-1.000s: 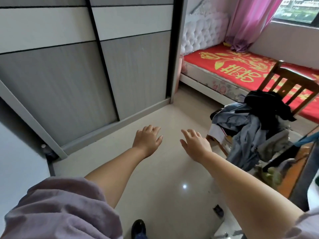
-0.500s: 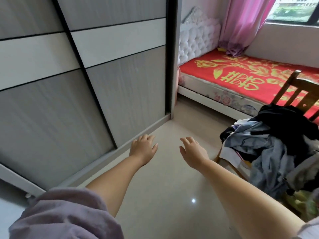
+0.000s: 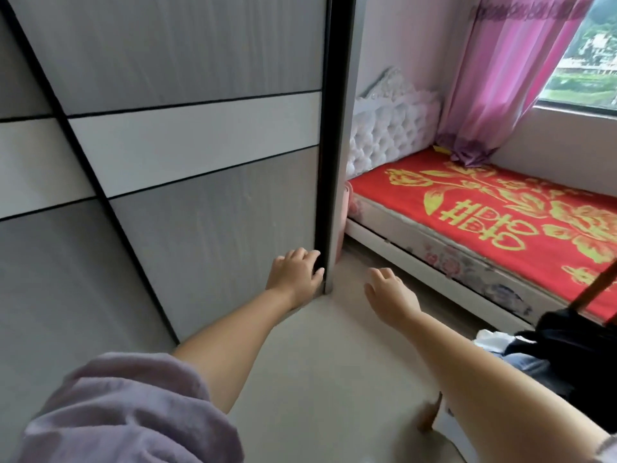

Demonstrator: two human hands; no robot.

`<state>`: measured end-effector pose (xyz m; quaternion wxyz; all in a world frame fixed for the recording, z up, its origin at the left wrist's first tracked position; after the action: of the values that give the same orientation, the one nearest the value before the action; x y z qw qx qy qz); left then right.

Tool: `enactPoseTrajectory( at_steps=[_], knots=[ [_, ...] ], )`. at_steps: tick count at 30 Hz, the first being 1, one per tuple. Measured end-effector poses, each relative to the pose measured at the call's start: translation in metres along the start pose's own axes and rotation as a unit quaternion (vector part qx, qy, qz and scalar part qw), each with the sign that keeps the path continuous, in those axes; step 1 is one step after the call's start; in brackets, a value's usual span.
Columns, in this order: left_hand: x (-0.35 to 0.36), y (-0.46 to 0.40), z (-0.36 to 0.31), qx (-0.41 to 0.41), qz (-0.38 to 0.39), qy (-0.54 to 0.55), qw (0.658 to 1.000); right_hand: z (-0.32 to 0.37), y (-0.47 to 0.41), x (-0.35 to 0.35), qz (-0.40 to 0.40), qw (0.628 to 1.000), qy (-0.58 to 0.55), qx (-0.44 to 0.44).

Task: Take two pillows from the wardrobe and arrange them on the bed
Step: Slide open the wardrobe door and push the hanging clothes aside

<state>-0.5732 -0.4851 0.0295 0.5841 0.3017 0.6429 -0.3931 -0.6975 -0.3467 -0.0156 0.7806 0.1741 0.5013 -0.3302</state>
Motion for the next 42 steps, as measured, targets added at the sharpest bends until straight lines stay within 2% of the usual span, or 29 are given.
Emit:
enactPoseTrajectory(
  at_steps=[10,14,19,23,27,31,36,40,42],
  knots=[
    [0.006,-0.224,0.055,0.042,-0.040,-0.064,0.996,0.014,-0.230,0.001,-0.038,0.999,-0.007,-0.031],
    [-0.002,-0.324,0.083,0.085,-0.049,-0.085,0.992,0.025,-0.331,-0.006,-0.049,0.999,-0.008,-0.002],
    [-0.030,-0.448,0.101,0.142,-0.068,-0.164,0.974,0.052,-0.441,-0.032,-0.087,0.995,-0.035,-0.015],
    [-0.036,-0.526,0.089,0.194,-0.077,-0.273,0.939,0.057,-0.516,-0.046,-0.106,0.993,-0.039,-0.018],
    [-0.040,-0.598,0.068,0.258,-0.111,-0.359,0.890,0.054,-0.598,-0.059,-0.126,0.990,-0.063,-0.016],
    [-0.049,-0.671,0.058,0.276,-0.132,-0.456,0.836,0.050,-0.681,-0.070,-0.142,0.983,-0.116,-0.023],
    [-0.054,-0.743,0.062,0.269,-0.088,-0.544,0.790,0.042,-0.756,-0.062,-0.104,0.975,-0.193,-0.035],
    [-0.033,-0.760,0.066,0.242,0.007,-0.618,0.748,0.042,-0.777,-0.042,-0.042,0.965,-0.249,-0.068],
    [-0.031,-0.759,0.065,0.232,0.015,-0.643,0.729,0.048,-0.777,-0.031,-0.009,0.957,-0.280,-0.079]
  ],
)
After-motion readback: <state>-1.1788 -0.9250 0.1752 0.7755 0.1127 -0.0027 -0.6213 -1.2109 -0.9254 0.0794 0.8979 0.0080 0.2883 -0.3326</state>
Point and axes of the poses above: each hand's wrist, its own y-axis away from the middle knuckle, its own x-axis out of the palm, z = x × y, the point moved 9 cm from there along -y, towards the middle knuckle, and after that the axes turned 10 degrees about -y, right-handed, at the moved point
